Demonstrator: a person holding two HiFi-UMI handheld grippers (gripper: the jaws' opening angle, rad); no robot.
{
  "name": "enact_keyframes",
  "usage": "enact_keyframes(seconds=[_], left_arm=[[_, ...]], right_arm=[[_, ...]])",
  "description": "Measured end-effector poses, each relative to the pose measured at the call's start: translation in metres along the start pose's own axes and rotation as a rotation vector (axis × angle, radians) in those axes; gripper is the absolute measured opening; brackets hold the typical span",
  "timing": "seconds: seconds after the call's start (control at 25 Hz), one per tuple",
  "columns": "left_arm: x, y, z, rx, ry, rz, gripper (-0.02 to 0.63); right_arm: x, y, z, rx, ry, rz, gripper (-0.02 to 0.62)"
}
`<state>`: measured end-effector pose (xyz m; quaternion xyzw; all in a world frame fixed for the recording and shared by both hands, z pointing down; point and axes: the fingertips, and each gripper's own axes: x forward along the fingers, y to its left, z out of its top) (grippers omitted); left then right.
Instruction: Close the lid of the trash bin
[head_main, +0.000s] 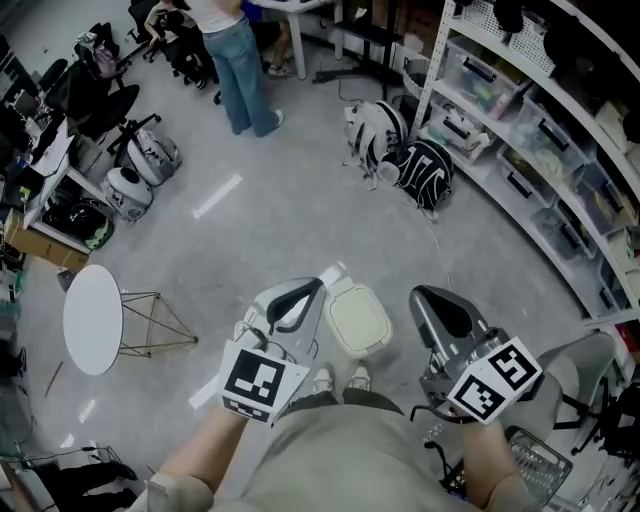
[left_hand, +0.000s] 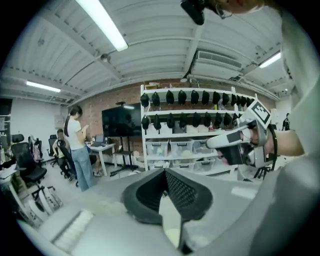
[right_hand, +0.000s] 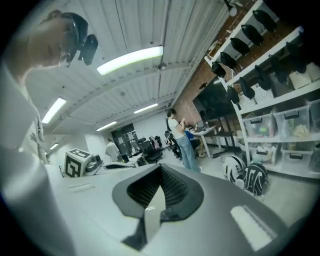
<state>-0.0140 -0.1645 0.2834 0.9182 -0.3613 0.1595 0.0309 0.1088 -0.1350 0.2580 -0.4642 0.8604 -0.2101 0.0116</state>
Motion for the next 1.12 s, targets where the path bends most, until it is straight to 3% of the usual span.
enact_keyframes(seconds=[0.16, 0.32, 1.12], left_arm=[[-0.026, -0.018, 0.045, 0.014, -0.096, 0.009, 0.003], [-0.041, -0.016, 0.063, 0.019, -0.125, 0.035, 0.003], [-0.048, 0.005, 0.085, 0.031, -0.154, 0.091, 0.003]], right_arm=[[-0.018, 0.033, 0.047, -0.114, -0.095, 0.034, 0.003], [-0.030, 0.050, 0.069, -0.172, -0.141, 0.048, 0.003], [-0.046, 0.041, 0.094, -0.236, -0.169, 0.009, 0.003]])
